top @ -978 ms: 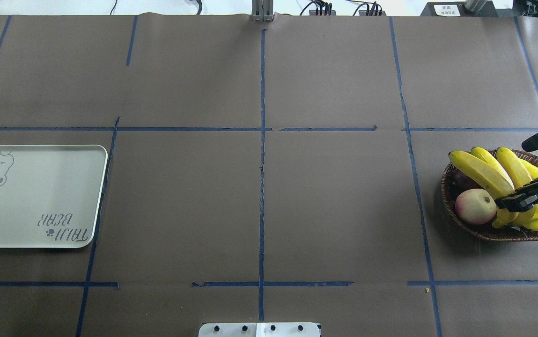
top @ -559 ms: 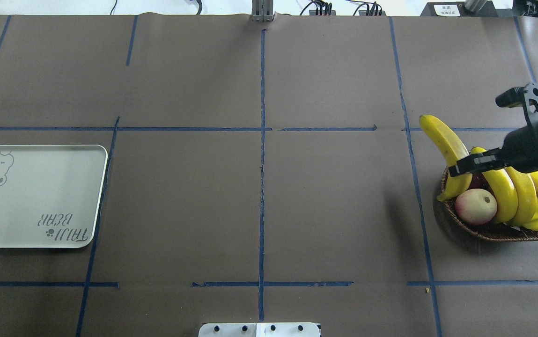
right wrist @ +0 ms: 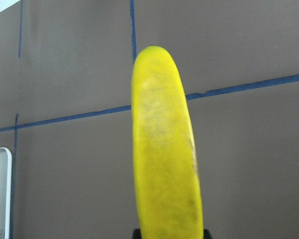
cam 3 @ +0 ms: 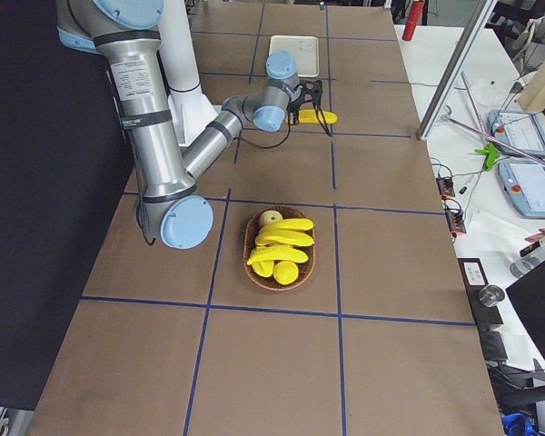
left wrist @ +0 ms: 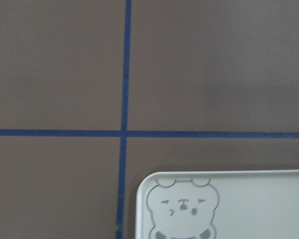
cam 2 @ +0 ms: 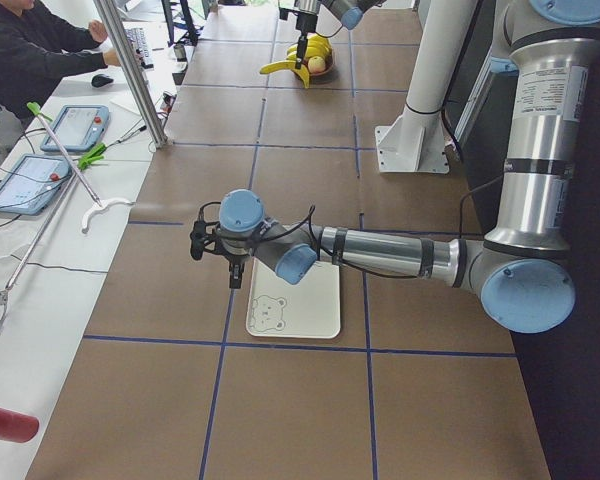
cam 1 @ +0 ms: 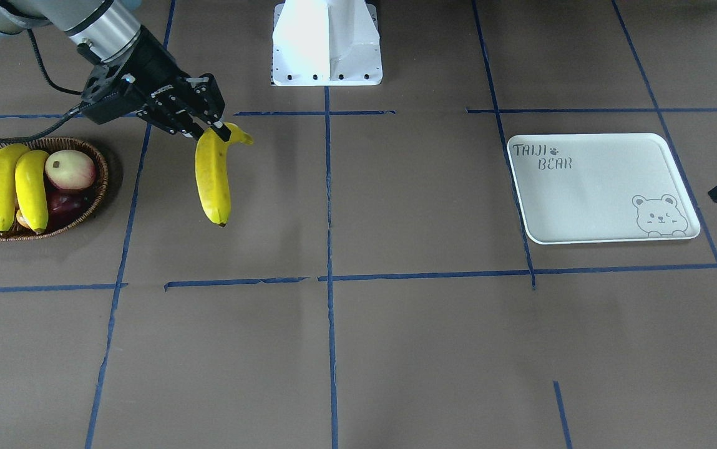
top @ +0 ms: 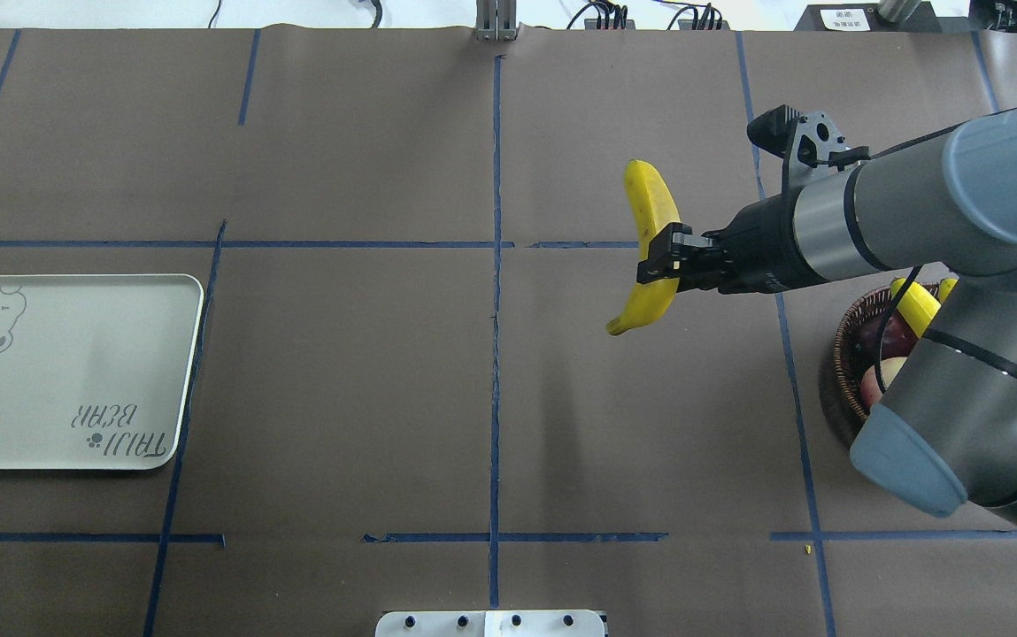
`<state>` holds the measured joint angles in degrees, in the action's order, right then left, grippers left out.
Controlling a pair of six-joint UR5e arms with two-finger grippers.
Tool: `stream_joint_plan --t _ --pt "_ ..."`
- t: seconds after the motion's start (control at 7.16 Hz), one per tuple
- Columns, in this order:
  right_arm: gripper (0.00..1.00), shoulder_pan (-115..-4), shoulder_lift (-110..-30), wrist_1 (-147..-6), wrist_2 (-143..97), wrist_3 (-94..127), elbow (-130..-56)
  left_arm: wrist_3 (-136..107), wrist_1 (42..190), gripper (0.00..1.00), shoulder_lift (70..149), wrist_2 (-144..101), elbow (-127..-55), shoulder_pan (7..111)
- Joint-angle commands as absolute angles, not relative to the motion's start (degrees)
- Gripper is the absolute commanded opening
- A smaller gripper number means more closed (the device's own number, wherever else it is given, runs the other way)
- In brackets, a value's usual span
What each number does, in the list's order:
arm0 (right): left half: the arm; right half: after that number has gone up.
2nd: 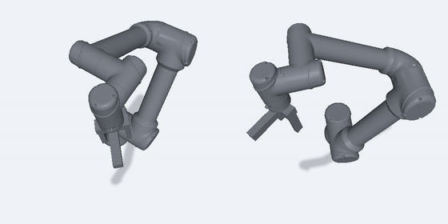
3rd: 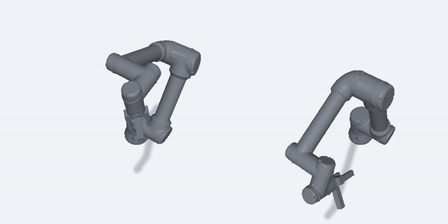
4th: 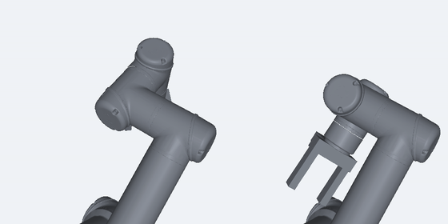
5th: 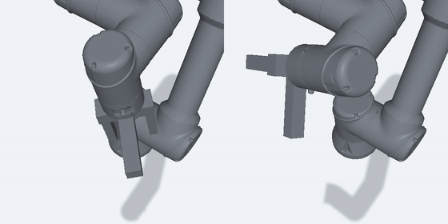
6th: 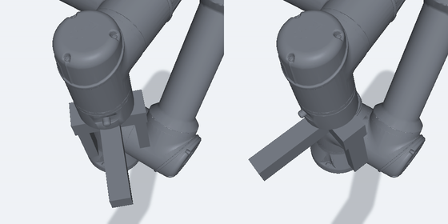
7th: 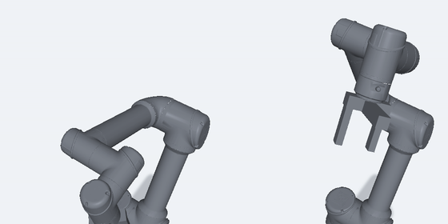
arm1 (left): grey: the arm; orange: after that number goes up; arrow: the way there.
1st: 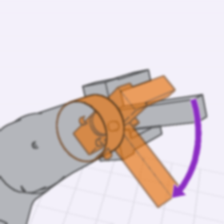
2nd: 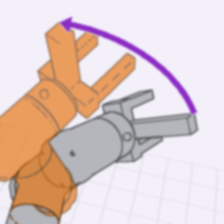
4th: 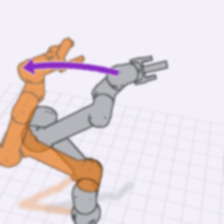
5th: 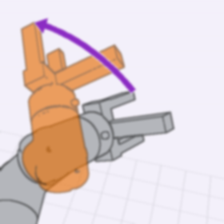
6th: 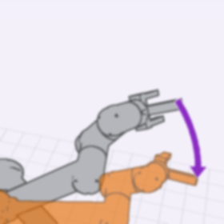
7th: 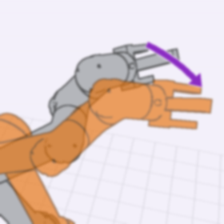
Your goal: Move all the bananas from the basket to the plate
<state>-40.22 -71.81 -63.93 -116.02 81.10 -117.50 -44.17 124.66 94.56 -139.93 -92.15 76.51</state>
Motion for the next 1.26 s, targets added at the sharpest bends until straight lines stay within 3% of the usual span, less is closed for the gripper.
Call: stream_joint_plan --t 0.0,0.28,0.56,1.12 --pt "0.01 -33.0 -69.7 -56.5 -106.1 85.4 -115.8 -72.3 134.9 0.99 104.1 -140.1 -92.6 66.7" --pt "0.0 -29.8 -69.5 -51.8 -103.4 84.8 -114.3 -94.1 145.9 0.99 110.0 -139.8 -92.9 59.6" --pt "0.0 -28.0 -69.4 -51.6 -103.5 81.7 -113.1 -110.0 147.5 0.99 118.6 -139.6 -94.5 52.4" --pt "0.0 -26.2 -65.8 -51.6 -103.4 82.0 -112.9 -112.8 147.1 0.99 123.8 -122.6 -94.4 39.2"
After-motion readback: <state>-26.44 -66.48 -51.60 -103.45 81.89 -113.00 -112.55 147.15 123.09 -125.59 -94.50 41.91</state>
